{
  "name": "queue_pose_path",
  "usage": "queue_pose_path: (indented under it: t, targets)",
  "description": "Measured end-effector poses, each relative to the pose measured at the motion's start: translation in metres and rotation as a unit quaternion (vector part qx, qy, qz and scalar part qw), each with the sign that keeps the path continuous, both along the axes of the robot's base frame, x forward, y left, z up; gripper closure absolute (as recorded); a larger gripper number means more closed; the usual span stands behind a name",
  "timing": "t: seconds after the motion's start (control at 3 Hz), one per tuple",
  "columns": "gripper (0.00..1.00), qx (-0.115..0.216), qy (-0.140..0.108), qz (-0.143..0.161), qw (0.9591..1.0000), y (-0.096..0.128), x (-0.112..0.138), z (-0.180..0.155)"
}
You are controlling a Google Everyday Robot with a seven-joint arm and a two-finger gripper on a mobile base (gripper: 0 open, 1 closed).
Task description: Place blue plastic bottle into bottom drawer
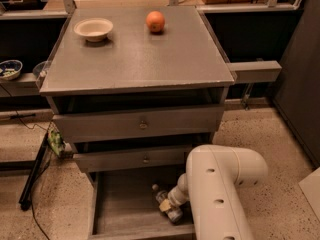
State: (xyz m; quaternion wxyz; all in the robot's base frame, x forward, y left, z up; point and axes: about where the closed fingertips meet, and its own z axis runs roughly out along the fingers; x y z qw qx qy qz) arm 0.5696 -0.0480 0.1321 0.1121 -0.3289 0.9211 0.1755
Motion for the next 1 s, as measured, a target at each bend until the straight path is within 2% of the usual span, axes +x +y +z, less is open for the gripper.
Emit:
queue_pose_path:
  t: [0.33,1.0]
  targets:
    - [0.03,0.000,0.000,0.000,1.0000,0.0000,0.0000,0.0000]
    - [0.00,0.000,0.000,0.000,1.0000,0.0001,-0.0001,-0.0001]
